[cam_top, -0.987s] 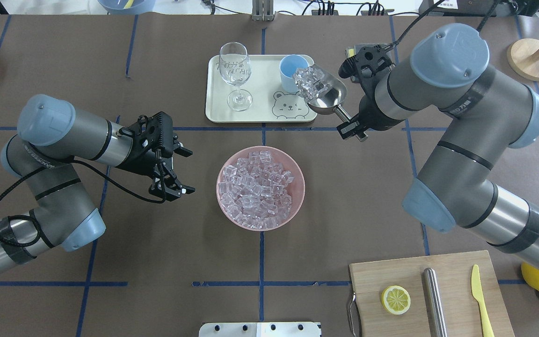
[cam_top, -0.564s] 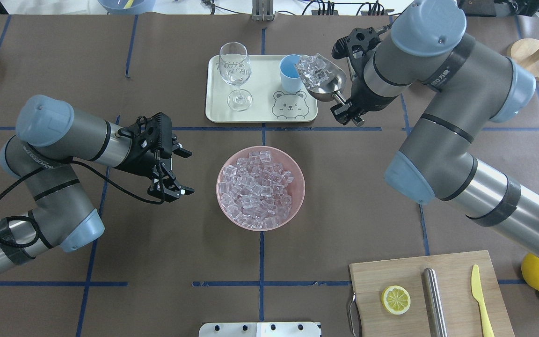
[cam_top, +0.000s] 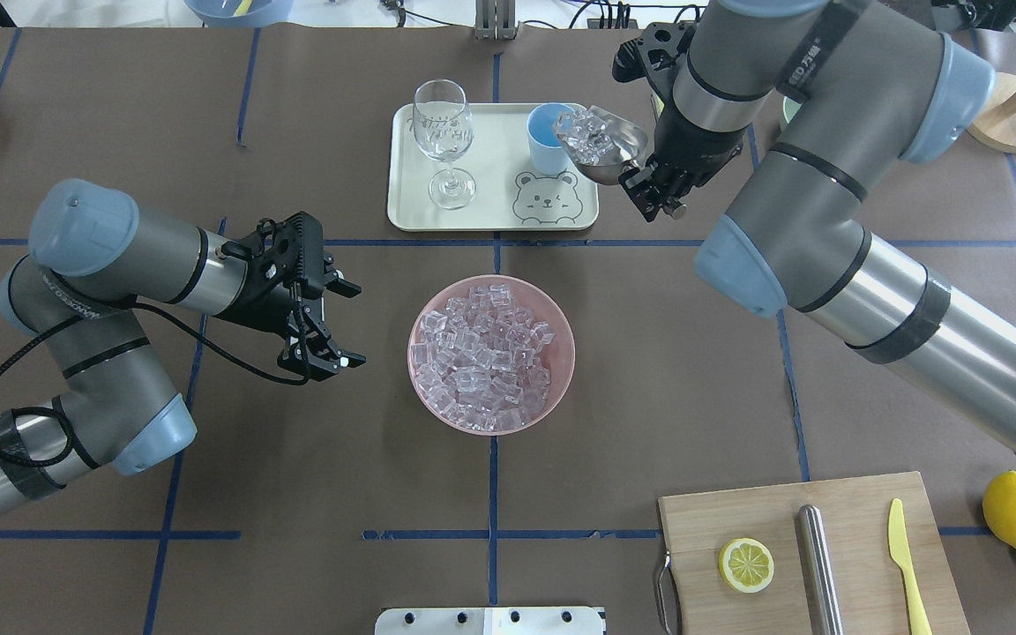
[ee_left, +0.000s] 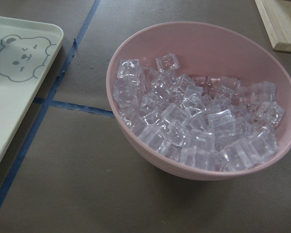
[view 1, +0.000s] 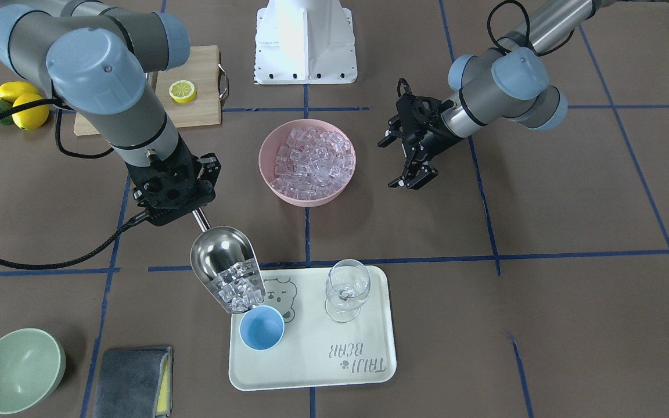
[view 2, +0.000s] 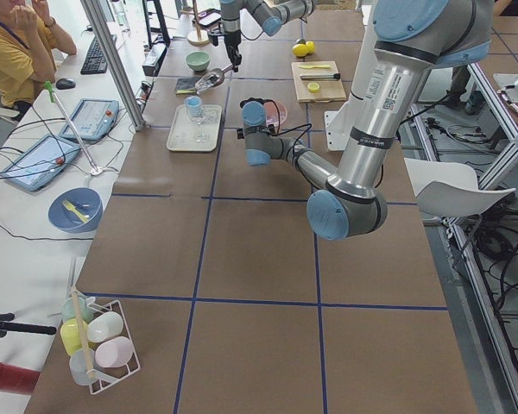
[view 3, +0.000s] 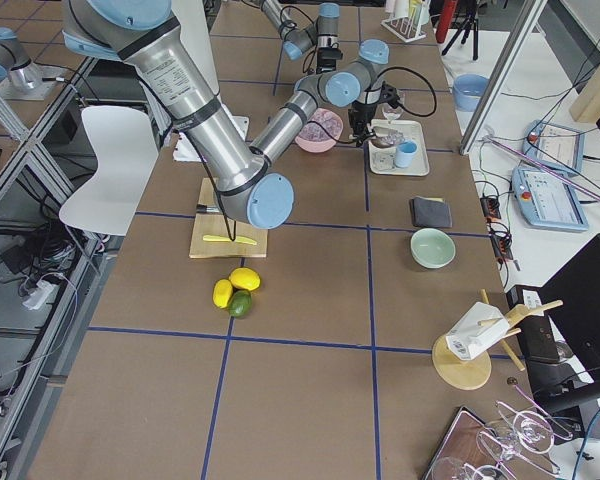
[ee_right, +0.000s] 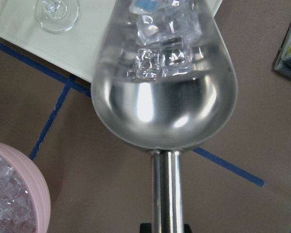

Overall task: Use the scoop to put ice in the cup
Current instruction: 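Carry the scoop to the light-blue cup on the tray and tip ice in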

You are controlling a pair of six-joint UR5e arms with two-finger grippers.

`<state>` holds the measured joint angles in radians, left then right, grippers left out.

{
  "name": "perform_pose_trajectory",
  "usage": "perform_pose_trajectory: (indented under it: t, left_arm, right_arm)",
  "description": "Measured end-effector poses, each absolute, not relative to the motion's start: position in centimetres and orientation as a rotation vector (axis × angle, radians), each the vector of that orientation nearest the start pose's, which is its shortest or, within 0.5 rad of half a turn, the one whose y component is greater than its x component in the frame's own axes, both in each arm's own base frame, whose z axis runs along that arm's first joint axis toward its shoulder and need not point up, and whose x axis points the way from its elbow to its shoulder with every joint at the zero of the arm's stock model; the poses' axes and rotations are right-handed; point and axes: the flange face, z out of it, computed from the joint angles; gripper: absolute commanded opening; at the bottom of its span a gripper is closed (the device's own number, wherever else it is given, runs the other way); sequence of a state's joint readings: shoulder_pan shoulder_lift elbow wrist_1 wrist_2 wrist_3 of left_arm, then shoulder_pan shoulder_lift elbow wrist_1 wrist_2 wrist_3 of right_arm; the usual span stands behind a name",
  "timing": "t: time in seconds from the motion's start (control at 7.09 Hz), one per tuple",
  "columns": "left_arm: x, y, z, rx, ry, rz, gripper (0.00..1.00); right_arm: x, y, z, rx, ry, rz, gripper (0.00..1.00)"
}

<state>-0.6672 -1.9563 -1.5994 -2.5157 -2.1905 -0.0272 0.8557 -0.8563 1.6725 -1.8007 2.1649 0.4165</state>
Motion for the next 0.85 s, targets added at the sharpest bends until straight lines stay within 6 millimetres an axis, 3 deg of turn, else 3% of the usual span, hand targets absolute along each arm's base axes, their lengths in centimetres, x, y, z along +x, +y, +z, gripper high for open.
perform_pose_trajectory:
  t: [0.28, 0.56, 0.85]
  left_arm:
    - [43.9, -44.3, 31.7, 1.0, 1.118, 1.134, 1.0]
    - [43.8, -44.2, 31.5, 1.004, 1.119, 1.134, 1.0]
    - [43.8, -44.1, 31.4, 1.006, 1.12, 1.135, 1.0]
  right_arm:
    - [-37.8, -57.2, 20.4, 0.121, -0.759, -0.517, 0.0]
    - [-37.8, -58.0, 18.2, 0.065, -0.731, -0.55, 0.0]
    - [-37.5, -58.6, 17.8, 0.024, -0.707, -0.57, 0.0]
